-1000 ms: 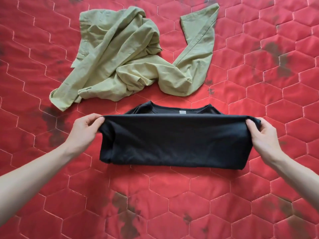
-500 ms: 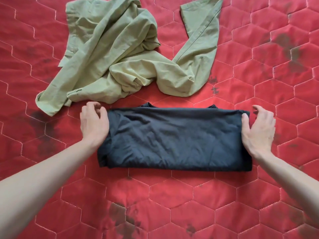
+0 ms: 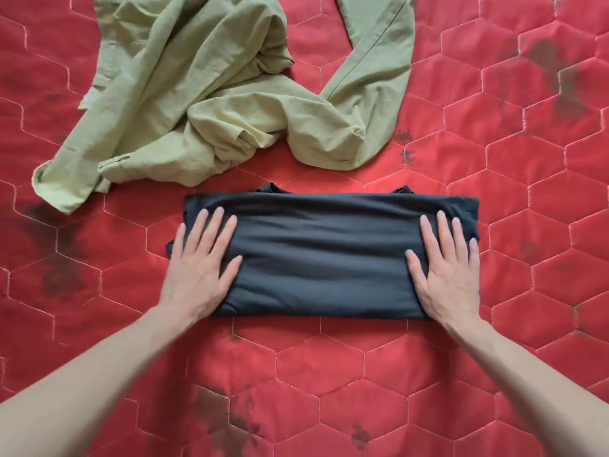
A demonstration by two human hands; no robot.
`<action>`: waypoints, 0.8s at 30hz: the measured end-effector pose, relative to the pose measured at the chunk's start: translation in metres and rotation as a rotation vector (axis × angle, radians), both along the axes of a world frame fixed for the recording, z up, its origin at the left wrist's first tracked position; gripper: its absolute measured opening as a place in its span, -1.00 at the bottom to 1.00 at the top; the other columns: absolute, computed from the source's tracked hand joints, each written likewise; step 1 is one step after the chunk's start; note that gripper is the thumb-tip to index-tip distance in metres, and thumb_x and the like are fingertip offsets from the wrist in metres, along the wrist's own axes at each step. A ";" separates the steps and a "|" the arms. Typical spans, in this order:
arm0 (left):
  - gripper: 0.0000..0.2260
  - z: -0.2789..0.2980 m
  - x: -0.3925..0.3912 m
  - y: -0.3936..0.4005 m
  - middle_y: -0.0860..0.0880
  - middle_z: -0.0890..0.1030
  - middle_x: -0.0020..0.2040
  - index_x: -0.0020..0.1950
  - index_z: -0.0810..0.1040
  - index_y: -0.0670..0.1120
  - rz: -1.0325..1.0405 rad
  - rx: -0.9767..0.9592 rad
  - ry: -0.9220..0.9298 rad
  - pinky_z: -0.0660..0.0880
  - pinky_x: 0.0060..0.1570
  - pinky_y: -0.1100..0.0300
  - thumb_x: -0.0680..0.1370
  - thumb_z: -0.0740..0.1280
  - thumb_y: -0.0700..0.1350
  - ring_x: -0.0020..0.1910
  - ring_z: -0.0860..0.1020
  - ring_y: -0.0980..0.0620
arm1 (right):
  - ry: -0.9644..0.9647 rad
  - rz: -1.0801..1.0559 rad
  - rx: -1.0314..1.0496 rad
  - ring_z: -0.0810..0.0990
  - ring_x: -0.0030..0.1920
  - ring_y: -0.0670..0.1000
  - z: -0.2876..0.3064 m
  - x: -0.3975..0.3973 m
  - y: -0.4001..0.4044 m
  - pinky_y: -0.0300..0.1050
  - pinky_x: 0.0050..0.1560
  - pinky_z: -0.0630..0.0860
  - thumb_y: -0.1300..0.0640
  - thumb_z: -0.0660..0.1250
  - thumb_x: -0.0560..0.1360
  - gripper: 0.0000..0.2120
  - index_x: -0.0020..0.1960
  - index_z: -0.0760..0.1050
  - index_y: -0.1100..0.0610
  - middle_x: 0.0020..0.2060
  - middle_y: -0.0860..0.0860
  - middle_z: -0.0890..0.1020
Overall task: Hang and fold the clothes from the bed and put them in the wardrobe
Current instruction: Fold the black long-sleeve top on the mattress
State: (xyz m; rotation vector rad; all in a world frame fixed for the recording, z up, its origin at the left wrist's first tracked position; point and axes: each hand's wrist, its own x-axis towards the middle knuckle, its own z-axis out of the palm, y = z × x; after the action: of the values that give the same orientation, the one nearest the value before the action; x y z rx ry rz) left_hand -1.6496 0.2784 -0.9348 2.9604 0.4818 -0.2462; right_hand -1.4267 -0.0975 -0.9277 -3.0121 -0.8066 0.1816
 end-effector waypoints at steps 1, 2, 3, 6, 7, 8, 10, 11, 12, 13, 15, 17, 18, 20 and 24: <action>-0.37 -0.001 -0.002 0.004 -0.09 0.08 0.71 0.70 0.14 -0.06 -0.028 -0.011 -0.010 0.08 0.60 -0.26 0.67 0.09 0.16 0.69 0.03 -0.13 | -0.001 -0.003 0.016 0.09 0.67 0.14 -0.002 0.000 0.000 0.23 0.60 0.08 -0.19 0.06 0.67 -0.36 0.69 0.11 -0.01 0.68 0.04 0.12; -0.37 -0.002 -0.003 0.006 -0.10 0.07 0.71 0.70 0.14 -0.07 -0.041 -0.016 -0.020 0.07 0.61 -0.25 0.67 0.08 0.16 0.69 0.02 -0.13 | -0.002 -0.007 0.029 0.08 0.67 0.14 -0.003 0.000 0.000 0.23 0.60 0.07 -0.19 0.06 0.67 -0.36 0.69 0.11 -0.01 0.68 0.04 0.13; -0.37 -0.002 -0.002 0.005 -0.10 0.07 0.71 0.70 0.13 -0.07 -0.039 -0.014 -0.023 0.07 0.61 -0.25 0.67 0.08 0.16 0.69 0.01 -0.14 | 0.000 -0.011 0.036 0.08 0.67 0.14 -0.003 0.000 0.000 0.23 0.60 0.07 -0.19 0.06 0.67 -0.36 0.69 0.12 0.00 0.68 0.04 0.13; -0.37 -0.001 0.001 -0.002 -0.11 0.05 0.71 0.70 0.12 -0.08 0.001 0.025 -0.002 0.03 0.61 -0.25 0.67 0.07 0.15 0.69 -0.01 -0.15 | 0.037 0.000 0.064 0.06 0.67 0.13 -0.001 0.001 -0.004 0.23 0.61 0.07 -0.20 0.04 0.67 -0.37 0.69 0.11 0.00 0.68 0.04 0.12; -0.37 0.001 0.003 -0.006 -0.13 0.05 0.71 0.70 0.12 -0.09 0.011 0.039 0.004 0.02 0.62 -0.24 0.67 0.06 0.15 0.69 -0.01 -0.16 | 0.049 -0.001 0.072 0.05 0.67 0.13 0.001 0.001 -0.005 0.23 0.61 0.06 -0.20 0.03 0.67 -0.37 0.69 0.11 -0.01 0.68 0.03 0.11; -0.38 0.004 0.004 -0.011 -0.14 0.06 0.71 0.69 0.14 -0.11 0.020 0.049 0.002 0.01 0.62 -0.24 0.68 0.06 0.14 0.69 0.00 -0.17 | 0.054 -0.017 0.077 0.05 0.68 0.12 0.003 0.000 -0.008 0.24 0.61 0.06 -0.20 0.02 0.68 -0.38 0.68 0.12 0.00 0.68 0.03 0.11; -0.39 0.012 0.010 -0.024 -0.16 0.09 0.70 0.68 0.18 -0.13 0.050 0.043 -0.034 0.02 0.62 -0.23 0.68 0.07 0.13 0.69 0.02 -0.16 | 0.051 -0.114 0.085 0.06 0.67 0.14 0.005 -0.003 -0.014 0.28 0.60 0.09 -0.18 0.00 0.68 -0.39 0.67 0.16 0.02 0.68 0.05 0.13; -0.40 0.015 0.015 -0.034 -0.16 0.10 0.70 0.68 0.19 -0.12 0.061 0.031 -0.063 0.03 0.62 -0.22 0.68 0.08 0.12 0.69 0.03 -0.16 | 0.053 -0.175 0.090 0.06 0.67 0.15 0.006 -0.006 -0.018 0.30 0.59 0.11 -0.18 -0.01 0.69 -0.40 0.67 0.18 0.03 0.68 0.06 0.12; -0.40 0.018 0.021 -0.046 -0.15 0.11 0.70 0.68 0.19 -0.12 0.063 0.015 -0.090 0.04 0.62 -0.22 0.69 0.08 0.12 0.69 0.04 -0.15 | 0.067 -0.222 0.095 0.06 0.67 0.15 0.006 -0.008 -0.022 0.31 0.58 0.12 -0.19 -0.02 0.68 -0.39 0.67 0.17 0.02 0.68 0.06 0.11; -0.40 0.019 0.027 -0.060 -0.14 0.11 0.70 0.68 0.19 -0.12 0.055 -0.003 -0.107 0.05 0.62 -0.22 0.69 0.09 0.12 0.69 0.04 -0.14 | 0.090 -0.246 0.105 0.06 0.67 0.14 0.006 -0.009 -0.026 0.31 0.58 0.12 -0.20 -0.03 0.68 -0.38 0.68 0.15 0.01 0.68 0.05 0.09; -0.40 0.016 0.038 -0.084 -0.11 0.09 0.71 0.69 0.17 -0.09 0.020 -0.041 -0.118 0.08 0.61 -0.22 0.69 0.09 0.14 0.69 0.03 -0.12 | 0.115 -0.248 0.126 0.04 0.67 0.13 0.004 -0.010 -0.029 0.29 0.59 0.11 -0.21 -0.04 0.67 -0.37 0.69 0.11 0.00 0.69 0.03 0.06; -0.38 0.006 0.046 -0.102 -0.11 0.06 0.71 0.70 0.13 -0.07 -0.015 -0.073 -0.097 0.11 0.60 -0.22 0.69 0.09 0.16 0.69 0.01 -0.11 | 0.122 -0.248 0.129 0.03 0.67 0.12 0.000 -0.009 -0.029 0.28 0.60 0.10 -0.22 -0.05 0.67 -0.36 0.69 0.08 -0.02 0.69 0.03 0.04; -0.38 0.001 0.048 -0.108 -0.11 0.06 0.71 0.70 0.12 -0.06 -0.018 -0.074 -0.082 0.12 0.59 -0.23 0.69 0.09 0.17 0.69 0.01 -0.11 | 0.126 -0.252 0.132 0.02 0.68 0.12 0.000 -0.009 -0.027 0.27 0.60 0.10 -0.23 -0.05 0.67 -0.36 0.70 0.06 -0.02 0.69 0.03 0.04; -0.38 -0.006 0.050 -0.115 -0.12 0.06 0.71 0.70 0.12 -0.06 0.012 -0.050 -0.061 0.12 0.59 -0.24 0.69 0.08 0.16 0.69 0.02 -0.12 | 0.136 -0.267 0.174 0.01 0.68 0.10 0.001 -0.010 -0.025 0.22 0.60 0.08 -0.23 -0.03 0.67 -0.35 0.70 0.01 -0.04 0.69 0.02 0.02; -0.39 0.001 0.056 -0.135 -0.12 0.08 0.70 0.69 0.14 -0.09 0.059 -0.065 -0.122 0.07 0.61 -0.22 0.68 0.10 0.12 0.69 0.05 -0.12 | 0.120 -0.456 0.442 0.20 0.61 0.12 0.015 -0.014 -0.029 0.04 0.57 0.12 -0.09 0.20 0.69 -0.39 0.67 0.13 0.06 0.63 0.09 0.23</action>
State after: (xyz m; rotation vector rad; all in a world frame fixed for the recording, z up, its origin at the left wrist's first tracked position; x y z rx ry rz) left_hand -1.5938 0.1438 -0.9339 2.8714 0.5336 -0.0734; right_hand -1.4408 -0.1262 -0.9124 -2.6379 -0.1113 0.1476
